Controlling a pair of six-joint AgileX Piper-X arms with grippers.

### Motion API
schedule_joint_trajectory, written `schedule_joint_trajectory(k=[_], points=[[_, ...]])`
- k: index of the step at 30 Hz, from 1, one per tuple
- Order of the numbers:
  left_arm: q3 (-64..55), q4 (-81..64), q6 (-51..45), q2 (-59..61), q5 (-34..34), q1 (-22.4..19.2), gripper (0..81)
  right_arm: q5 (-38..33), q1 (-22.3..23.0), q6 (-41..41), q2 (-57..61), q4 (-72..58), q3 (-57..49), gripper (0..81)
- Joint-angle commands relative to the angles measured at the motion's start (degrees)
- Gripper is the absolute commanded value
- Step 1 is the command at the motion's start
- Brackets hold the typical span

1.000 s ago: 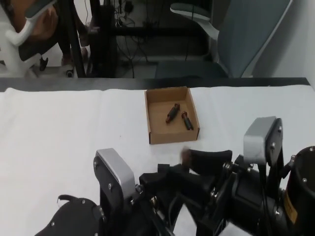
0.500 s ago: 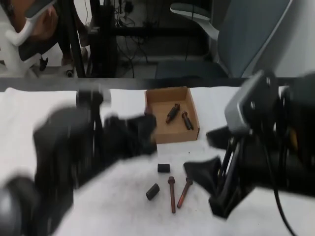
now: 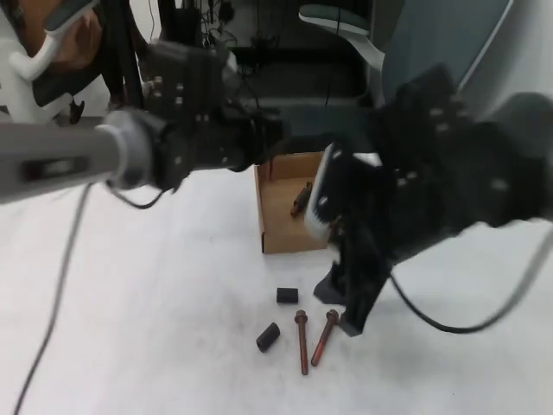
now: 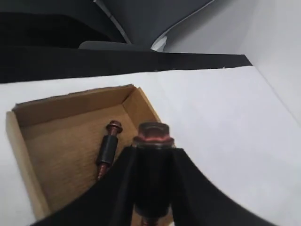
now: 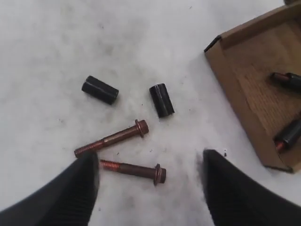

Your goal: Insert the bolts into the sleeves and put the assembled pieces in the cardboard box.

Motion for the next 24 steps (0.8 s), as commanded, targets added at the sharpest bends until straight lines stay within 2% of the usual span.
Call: schedule_joint_trajectory(k=[1, 5, 6, 8, 11, 12, 17, 22, 24], points=[[-5.63, 1.18, -1.22, 5.65, 2.69, -0.02, 1.7, -1.69, 0.05, -5.13, 3.87, 0.71, -2.91, 58.9], [-10.82, 0.76, -1.17, 12.19, 2.75, -0.02, 0.8, -1.63, 1.1, -9.2, 9.2, 0.57, -5.46, 58.8], [-11.83, 0.27, -1.17, 13.59, 3.96, -0.02, 5.9, -1.63, 1.36, -10.05, 10.34, 0.2, -5.82, 58.8], [-13.64, -0.34, -1.17, 15.72, 7.63, -0.02, 23.0, -1.63, 2.01, -10.5, 12.38, -1.19, -6.72, 58.8], [-15.26, -0.35, -1.17, 17.22, 8.96, -0.02, 61.2, -1.63, 2.78, -12.43, 15.24, -1.8, -8.46, 58.8], [-15.29, -0.56, -1.17, 17.22, 8.95, -0.02, 70.0, -1.1, 2.95, -12.82, 16.11, -1.79, -9.18, 58.8], [-15.27, -0.52, -0.76, 15.93, 9.21, 1.34, 70.0, 4.27, 3.06, -15.19, 20.55, -2.23, -12.51, 58.8], [-15.27, 0.06, -0.76, 13.51, 14.21, 4.77, 70.0, 4.38, 3.06, -16.21, 23.7, -2.23, -16.04, 58.7], [-15.27, 1.2, -1.19, 12.37, 15.48, 6.4, 70.0, 4.48, 3.06, -16.51, 25.09, -1.64, -17.07, 53.9]])
